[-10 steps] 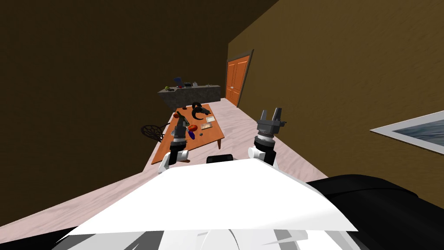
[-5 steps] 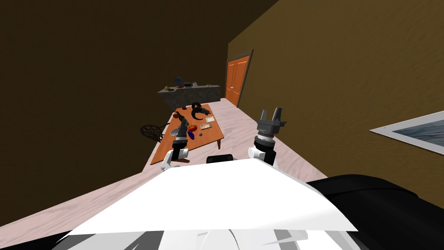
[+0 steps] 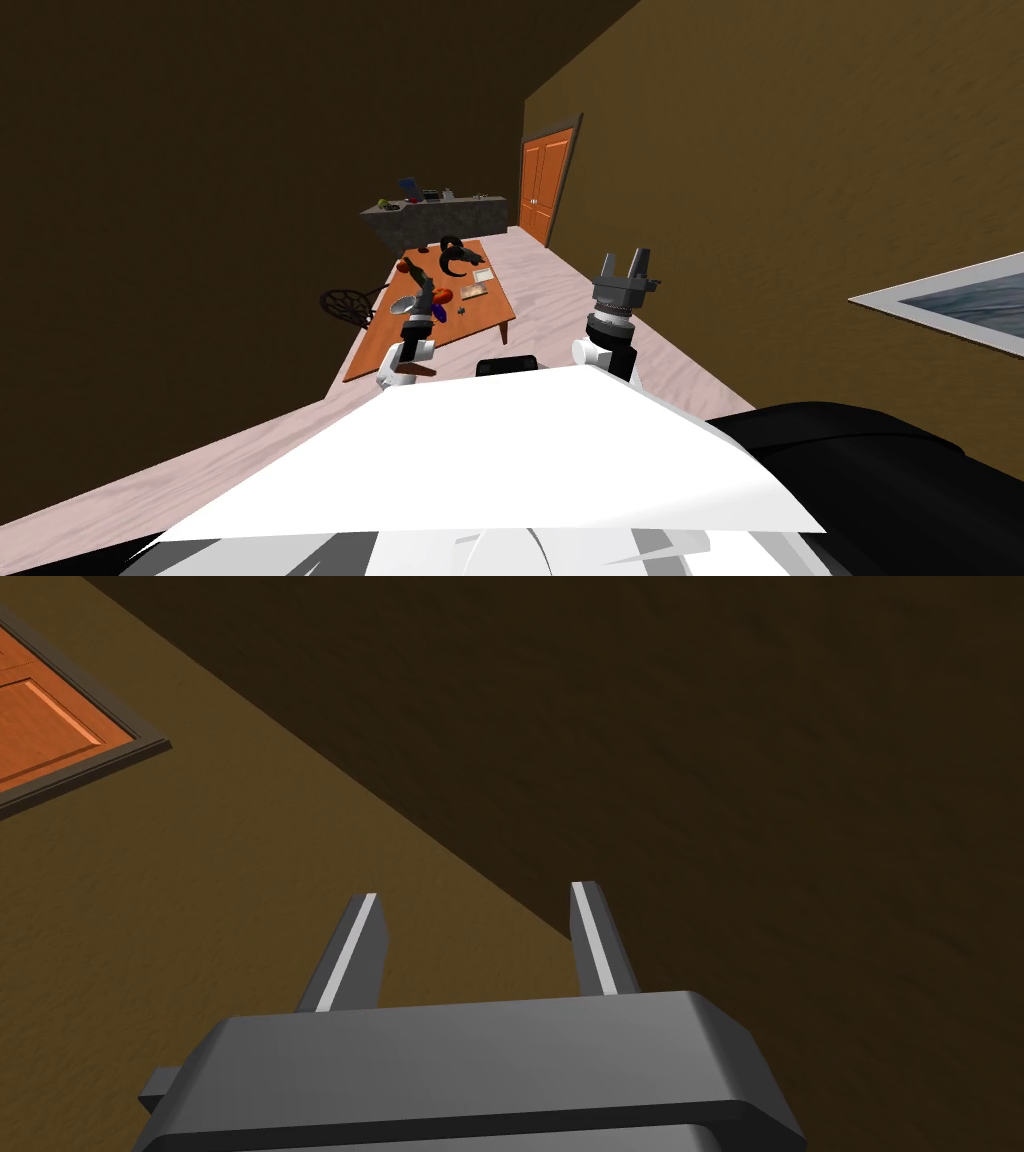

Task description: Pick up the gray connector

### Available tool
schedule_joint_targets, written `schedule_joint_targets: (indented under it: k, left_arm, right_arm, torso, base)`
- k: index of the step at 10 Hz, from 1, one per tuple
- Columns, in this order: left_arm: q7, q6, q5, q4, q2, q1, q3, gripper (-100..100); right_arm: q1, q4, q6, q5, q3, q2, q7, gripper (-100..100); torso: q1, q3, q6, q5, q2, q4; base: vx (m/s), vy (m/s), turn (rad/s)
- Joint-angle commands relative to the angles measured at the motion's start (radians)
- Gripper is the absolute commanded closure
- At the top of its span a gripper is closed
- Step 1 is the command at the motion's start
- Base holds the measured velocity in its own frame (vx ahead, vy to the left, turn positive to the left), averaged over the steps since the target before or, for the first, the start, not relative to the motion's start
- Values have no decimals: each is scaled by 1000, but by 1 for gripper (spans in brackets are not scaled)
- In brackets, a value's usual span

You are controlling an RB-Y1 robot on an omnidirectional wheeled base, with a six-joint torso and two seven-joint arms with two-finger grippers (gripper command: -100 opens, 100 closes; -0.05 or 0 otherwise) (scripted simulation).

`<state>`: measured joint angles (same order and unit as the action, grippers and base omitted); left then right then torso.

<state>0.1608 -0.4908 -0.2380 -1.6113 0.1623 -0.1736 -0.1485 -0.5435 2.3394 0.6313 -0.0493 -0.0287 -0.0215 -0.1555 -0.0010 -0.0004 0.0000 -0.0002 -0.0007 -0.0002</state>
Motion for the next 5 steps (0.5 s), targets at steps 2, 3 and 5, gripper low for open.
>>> schedule_joint_targets:
  k: [2, 3, 5]
  left_arm:
    - [14, 20, -21, 69, 0, 28, -23, -100]
    - [22, 33, -34, 105, 2, 51, -40, -100]
    - [31, 47, -46, 159, 4, 73, -59, -100]
  right_arm:
    - [0, 0, 0, 0, 0, 0, 0, 0]
    - [0, 0, 0, 0, 0, 0, 0, 0]
    - [0, 0, 0, 0, 0, 0, 0, 0]
  torso:
    - [-1, 0, 0, 0, 0, 0]
    - [0, 0, 0, 0, 0, 0]
    - [0, 0, 0, 0, 0, 0]
  base:
    - [9, -24, -26]
    - [11, -20, -34]
    - [8, -18, -22]
